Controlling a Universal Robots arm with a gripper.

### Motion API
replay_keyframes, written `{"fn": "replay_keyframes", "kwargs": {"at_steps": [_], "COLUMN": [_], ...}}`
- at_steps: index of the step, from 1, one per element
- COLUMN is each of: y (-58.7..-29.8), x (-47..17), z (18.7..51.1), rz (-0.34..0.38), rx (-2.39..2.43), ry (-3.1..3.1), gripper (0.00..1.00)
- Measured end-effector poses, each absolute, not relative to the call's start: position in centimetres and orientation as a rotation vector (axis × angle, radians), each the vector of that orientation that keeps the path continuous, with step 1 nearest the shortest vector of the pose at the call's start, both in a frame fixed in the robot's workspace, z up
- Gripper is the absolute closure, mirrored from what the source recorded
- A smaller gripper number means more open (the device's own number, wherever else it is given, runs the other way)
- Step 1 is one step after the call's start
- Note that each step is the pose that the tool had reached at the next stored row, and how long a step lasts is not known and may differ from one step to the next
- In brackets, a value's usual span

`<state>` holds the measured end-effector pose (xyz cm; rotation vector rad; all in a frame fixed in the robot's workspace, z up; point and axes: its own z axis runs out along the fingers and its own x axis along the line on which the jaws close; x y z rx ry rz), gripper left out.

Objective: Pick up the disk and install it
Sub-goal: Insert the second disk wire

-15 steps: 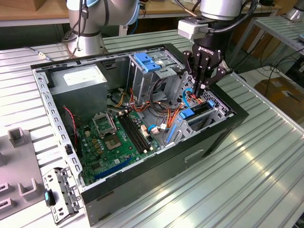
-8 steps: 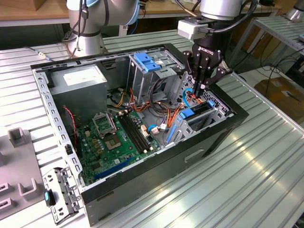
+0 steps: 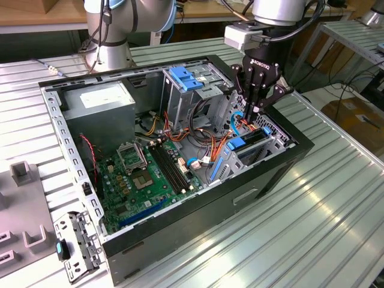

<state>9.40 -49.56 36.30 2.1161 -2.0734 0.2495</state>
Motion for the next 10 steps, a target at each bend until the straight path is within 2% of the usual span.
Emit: {"fn": "replay_keyframes", "kwargs": {"at_steps": [10], "y": [-50.55], "x": [9.25], "z": [36.14], "rz": [0.218], "rx": [2.139], "ry": [-2.092], "gripper": [0.84]}}
